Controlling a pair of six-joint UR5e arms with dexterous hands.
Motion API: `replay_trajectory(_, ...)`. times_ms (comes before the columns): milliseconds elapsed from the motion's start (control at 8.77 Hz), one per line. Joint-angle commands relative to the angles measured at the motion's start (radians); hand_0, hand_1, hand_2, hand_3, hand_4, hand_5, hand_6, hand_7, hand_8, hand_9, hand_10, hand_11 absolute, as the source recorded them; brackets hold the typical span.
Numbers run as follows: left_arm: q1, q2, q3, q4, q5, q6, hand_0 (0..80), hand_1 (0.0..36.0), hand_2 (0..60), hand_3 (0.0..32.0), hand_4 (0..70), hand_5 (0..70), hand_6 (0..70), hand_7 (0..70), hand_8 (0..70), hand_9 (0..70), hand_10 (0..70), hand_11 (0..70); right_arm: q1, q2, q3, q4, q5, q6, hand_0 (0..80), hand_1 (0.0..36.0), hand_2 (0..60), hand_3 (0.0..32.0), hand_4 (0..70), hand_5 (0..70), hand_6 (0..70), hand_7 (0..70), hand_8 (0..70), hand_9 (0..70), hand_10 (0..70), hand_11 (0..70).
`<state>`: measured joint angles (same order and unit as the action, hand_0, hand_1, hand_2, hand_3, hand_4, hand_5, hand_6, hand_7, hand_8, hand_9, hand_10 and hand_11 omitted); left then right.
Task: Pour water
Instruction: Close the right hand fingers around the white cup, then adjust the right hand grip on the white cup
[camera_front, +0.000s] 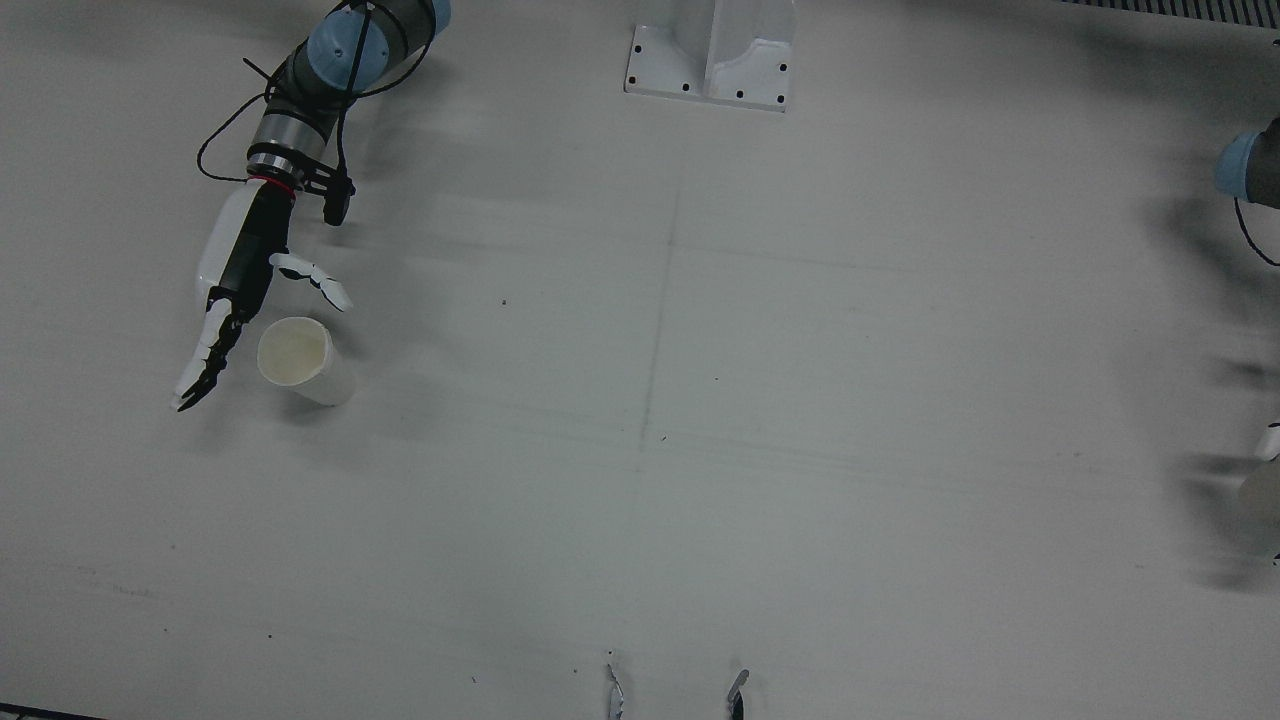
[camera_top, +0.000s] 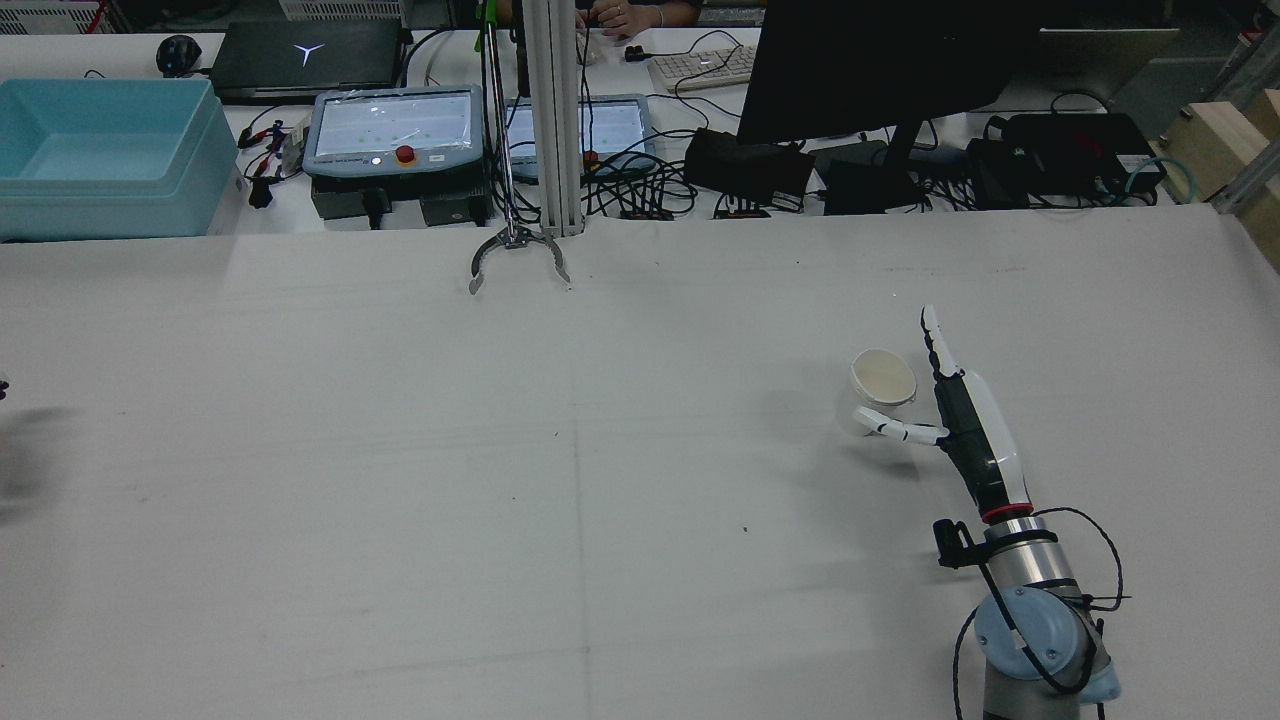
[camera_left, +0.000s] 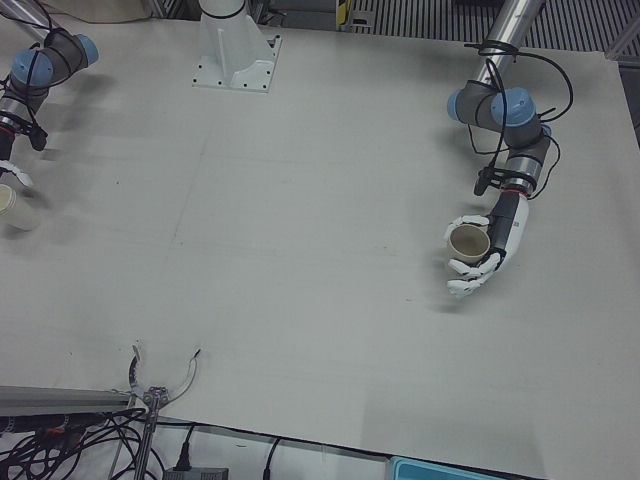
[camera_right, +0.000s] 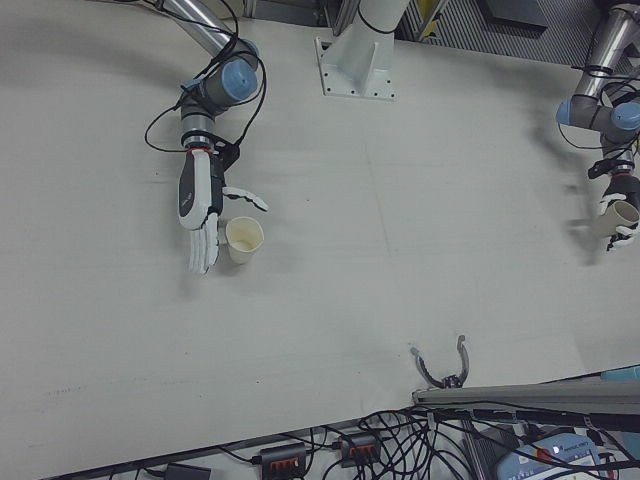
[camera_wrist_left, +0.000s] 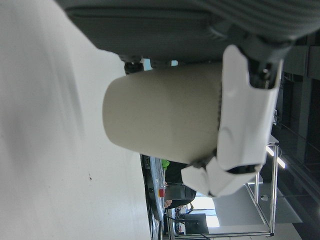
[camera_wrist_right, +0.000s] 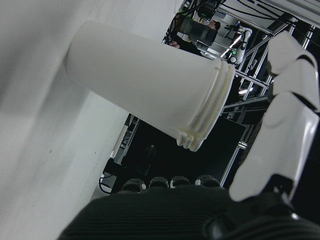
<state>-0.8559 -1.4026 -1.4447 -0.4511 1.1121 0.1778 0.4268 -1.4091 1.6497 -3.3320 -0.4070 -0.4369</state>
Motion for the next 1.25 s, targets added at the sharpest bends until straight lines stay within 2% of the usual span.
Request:
replay_trajectory(0,0.001,0.002,-0.003,-0.001,0.0,0.0,64.2,36.0,60.0,0.0,44.7,70.0,19.3,32.3,16.3,25.1,10.3,17.7,0.0,-0.024,0.007,0.015,-0.001,0.061,45.5,15.9,20.0,0.0,0.0,0.0,0.0,0.0,0.0,0.0,0.0,0.8)
replay_trajectory(228,0.0,0.002,-0.003,-0.001,0.0,0.0,64.3,36.0,60.0,0.0,44.6,70.0,19.3,32.3,16.3,25.1,10.2,17.7,-0.003,-0.024,-0.013,0.016,-0.001,0.058,44.4,15.1,20.0,0.0,0.0,0.0,0.0,0.0,0.0,0.0,0.0,1.4)
replay_trajectory(570,0.003,0.002,0.001,-0.003,0.0,0.0,64.3,36.0,60.0,0.0,44.3,70.0,19.2,32.1,16.2,25.0,10.2,17.6,-0.005,0.021,-0.089,0.016,-0.001,0.056,43.9,15.0,20.8,0.0,0.0,0.0,0.0,0.0,0.0,0.0,0.0,1.3)
replay_trajectory(1140,0.005,0.001,0.007,-0.006,0.0,0.003,64.5,36.0,60.0,0.0,43.8,70.0,19.1,31.8,16.3,25.1,10.4,17.9,-0.005,0.022,-0.097,0.008,0.002,0.047,44.4,15.0,20.5,0.0,0.0,0.0,0.0,0.0,0.0,0.2,0.3,2.0)
